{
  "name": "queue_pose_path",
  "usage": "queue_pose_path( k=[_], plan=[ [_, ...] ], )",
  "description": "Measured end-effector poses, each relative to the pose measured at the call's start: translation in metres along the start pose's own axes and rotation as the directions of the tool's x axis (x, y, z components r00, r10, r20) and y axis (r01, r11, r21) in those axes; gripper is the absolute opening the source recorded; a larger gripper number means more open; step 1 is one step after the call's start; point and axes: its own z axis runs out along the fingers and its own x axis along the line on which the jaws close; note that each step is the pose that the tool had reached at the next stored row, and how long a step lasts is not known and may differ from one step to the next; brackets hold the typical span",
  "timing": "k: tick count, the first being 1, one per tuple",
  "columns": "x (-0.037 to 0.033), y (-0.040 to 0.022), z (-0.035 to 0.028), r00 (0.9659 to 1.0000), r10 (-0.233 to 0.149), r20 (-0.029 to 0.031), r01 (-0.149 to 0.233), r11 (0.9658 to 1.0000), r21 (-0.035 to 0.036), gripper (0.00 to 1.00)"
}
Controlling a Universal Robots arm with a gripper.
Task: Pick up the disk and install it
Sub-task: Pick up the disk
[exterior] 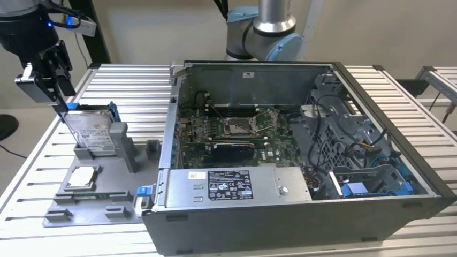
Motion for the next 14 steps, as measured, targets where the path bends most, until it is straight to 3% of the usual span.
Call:
queue_pose_path(
  k=[14],
  plan=[
    [0.0004, 0.0001, 0.0134, 0.9999, -0.008, 0.013, 0.008, 1.0, 0.0001, 1.0]
  ],
)
